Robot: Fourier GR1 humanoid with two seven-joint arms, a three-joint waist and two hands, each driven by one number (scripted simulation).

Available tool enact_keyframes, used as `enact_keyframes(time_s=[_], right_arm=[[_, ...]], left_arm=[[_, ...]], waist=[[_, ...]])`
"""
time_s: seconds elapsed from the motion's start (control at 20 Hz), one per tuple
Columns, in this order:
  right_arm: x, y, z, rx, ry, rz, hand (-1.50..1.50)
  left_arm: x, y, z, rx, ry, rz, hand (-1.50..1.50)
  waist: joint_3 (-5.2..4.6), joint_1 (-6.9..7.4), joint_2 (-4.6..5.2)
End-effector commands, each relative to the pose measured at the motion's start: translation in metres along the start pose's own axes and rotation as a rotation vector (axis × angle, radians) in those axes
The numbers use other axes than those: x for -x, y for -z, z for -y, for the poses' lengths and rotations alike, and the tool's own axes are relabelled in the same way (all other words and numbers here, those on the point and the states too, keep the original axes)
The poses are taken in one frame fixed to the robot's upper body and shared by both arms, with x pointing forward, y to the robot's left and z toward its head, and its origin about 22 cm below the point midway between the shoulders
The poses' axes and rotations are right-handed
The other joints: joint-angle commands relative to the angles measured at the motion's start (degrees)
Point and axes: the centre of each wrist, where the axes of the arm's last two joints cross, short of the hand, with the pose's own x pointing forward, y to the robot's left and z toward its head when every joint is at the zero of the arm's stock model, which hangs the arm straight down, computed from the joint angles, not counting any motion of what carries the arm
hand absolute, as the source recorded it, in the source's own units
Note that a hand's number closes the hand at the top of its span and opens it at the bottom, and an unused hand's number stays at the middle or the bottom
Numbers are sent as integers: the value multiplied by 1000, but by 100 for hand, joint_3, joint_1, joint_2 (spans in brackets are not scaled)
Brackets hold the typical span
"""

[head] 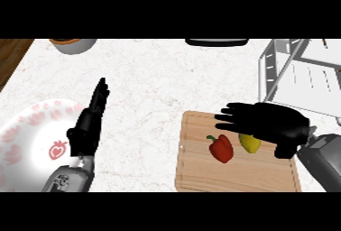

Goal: Pick the bell pepper from the cutting board and place it in the tiered basket

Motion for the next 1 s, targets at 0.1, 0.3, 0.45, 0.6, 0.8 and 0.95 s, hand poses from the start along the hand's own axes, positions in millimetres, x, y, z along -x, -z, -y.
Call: enact_keyframes(time_s=[0.1, 0.3, 0.45, 0.6, 0.8, 0.95], right_arm=[[5, 22, -19, -47, 34, 68, -150], [-1, 26, -11, -60, 37, 78, -150], [2, 17, -11, -69, 47, 66, -150], [7, 25, -19, -57, 60, 62, -150], [-11, 38, -4, -110, 36, 61, -150], [-18, 48, -12, -104, 37, 51, -150]], left_arm=[[-6, 1, 3, 14, -5, 4, 0], [-9, 9, -12, 0, -7, -6, 0], [-19, 13, -6, 0, 8, -14, 0], [-1, -6, -7, -10, 6, 5, 0], [-5, 6, 7, -9, 4, 6, 0], [8, -18, -11, 1, 0, 0, 0]], waist=[[1, 6, 1], [0, 0, -3], [0, -13, -7], [0, 1, -5], [-1, -20, -7], [-1, 5, -9]])
